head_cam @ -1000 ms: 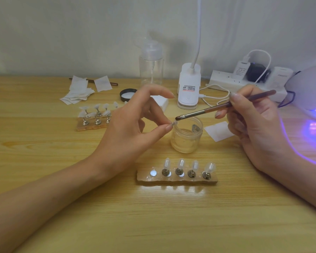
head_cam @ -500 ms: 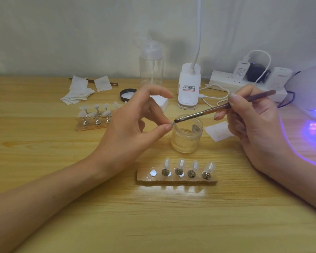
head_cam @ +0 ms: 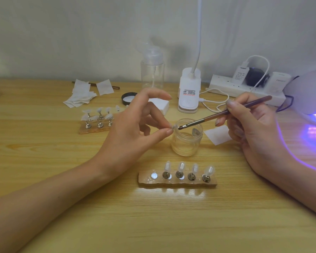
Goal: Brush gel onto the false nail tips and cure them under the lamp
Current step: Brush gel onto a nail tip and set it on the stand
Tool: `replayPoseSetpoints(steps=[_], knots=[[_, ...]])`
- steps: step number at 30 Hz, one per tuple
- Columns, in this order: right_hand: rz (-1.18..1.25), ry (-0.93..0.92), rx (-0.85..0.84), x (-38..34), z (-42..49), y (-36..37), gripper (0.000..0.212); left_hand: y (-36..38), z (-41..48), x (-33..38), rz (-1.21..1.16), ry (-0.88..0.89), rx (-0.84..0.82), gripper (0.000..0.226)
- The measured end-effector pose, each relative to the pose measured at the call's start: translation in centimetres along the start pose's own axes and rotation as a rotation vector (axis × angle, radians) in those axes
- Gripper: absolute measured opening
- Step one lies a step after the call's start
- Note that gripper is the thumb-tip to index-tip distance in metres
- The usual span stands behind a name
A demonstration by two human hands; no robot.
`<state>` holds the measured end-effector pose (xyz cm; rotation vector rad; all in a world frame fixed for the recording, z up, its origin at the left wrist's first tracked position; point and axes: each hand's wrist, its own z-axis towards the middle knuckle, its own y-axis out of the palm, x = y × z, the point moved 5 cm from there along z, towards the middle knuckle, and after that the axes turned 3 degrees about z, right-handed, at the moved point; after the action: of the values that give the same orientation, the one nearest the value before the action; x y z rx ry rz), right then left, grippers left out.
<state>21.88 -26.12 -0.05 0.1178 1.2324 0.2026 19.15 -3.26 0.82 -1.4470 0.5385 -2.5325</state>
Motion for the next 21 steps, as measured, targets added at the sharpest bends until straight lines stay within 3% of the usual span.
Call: replayPoseSetpoints(steps=[6, 11, 21], knots=[[-0.001, 0.058, 0.031, 0.0, 0.0, 0.2, 0.018, -3.2, 1.8, 3.3, -0.163, 0.009, 0.077, 0.063], [0.006, 0.054, 0.018, -0.2, -0.1, 0.3, 0.018, -4.5, 1.5, 6.5, -0.036, 0.153, -0.045, 0.084], [0.010, 0.046, 0.025, -0.3, -0.1, 0.5, 0.018, -2.1, -5.0, 0.7, 0.033, -0.109, -0.272, 0.097]])
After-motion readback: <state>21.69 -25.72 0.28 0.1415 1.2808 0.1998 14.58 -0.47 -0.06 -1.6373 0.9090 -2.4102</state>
